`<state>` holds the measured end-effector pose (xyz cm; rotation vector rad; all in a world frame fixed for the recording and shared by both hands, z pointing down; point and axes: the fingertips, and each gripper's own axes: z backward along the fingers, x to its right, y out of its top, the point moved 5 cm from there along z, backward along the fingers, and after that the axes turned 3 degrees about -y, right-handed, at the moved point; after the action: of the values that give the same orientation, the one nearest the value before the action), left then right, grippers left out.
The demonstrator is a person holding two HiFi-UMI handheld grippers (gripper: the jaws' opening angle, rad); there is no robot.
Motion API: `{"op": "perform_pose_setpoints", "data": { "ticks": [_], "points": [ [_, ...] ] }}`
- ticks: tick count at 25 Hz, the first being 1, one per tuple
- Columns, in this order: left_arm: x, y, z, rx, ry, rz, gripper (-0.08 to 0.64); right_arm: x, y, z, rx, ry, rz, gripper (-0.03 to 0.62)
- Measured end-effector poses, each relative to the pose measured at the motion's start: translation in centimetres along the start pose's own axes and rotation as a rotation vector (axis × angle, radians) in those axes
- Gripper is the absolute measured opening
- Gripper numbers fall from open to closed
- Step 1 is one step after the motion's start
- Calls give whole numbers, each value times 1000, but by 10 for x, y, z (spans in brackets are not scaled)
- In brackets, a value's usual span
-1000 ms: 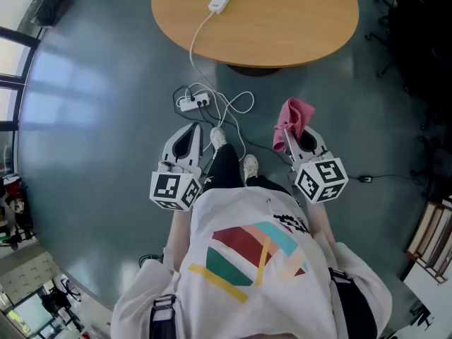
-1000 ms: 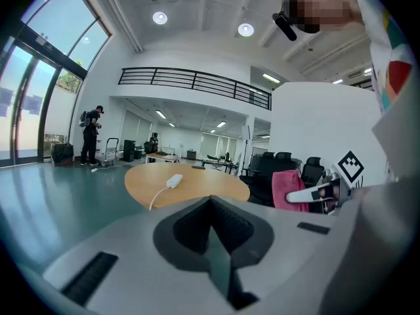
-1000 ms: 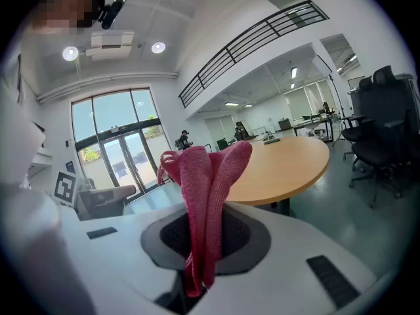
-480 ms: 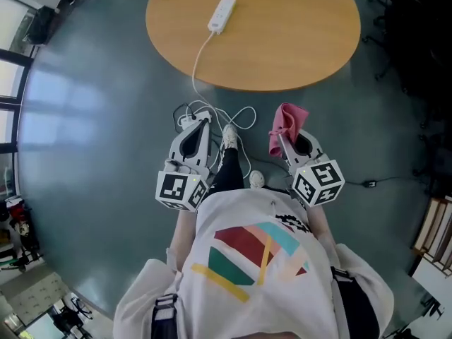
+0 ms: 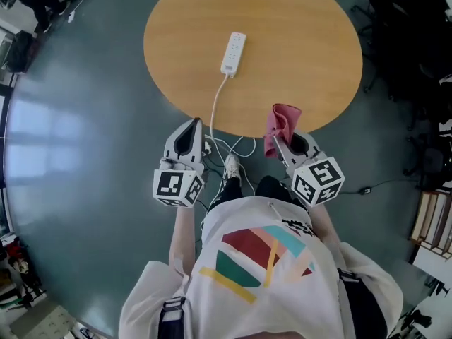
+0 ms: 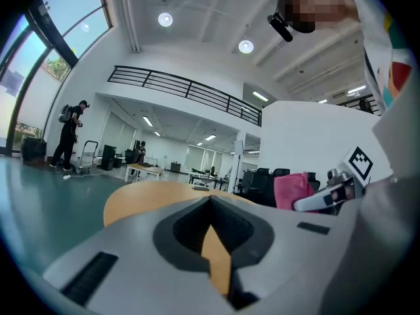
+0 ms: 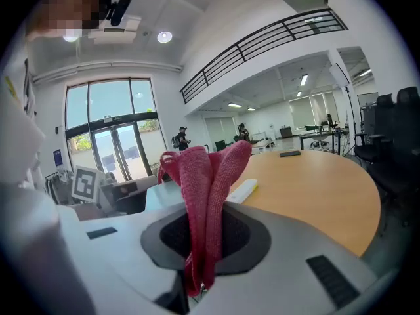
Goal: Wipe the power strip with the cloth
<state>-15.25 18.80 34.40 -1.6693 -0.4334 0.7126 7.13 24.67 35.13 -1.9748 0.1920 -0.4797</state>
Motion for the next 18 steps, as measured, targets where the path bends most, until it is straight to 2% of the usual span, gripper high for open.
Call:
{"op": "perform_pose_setpoints", "data": {
  "ticks": [4, 7, 11, 13, 18],
  "points": [
    [-39, 19, -28, 47, 15, -18, 43, -5, 14, -26, 20, 3, -29, 38],
    [-42, 23, -37, 62, 9, -50, 54, -1, 11, -35, -11, -10, -31, 40],
    [-40, 25, -59, 30, -14, -73, 55, 11, 24, -55, -19, -5, -43, 38],
    [-37, 19, -75, -14, -19, -73, 55, 21, 30, -68, -24, 14, -51, 38],
    [-40, -4, -124, -214, -29, -69, 43, 39, 47, -110, -56, 94, -57, 38]
  ]
}}
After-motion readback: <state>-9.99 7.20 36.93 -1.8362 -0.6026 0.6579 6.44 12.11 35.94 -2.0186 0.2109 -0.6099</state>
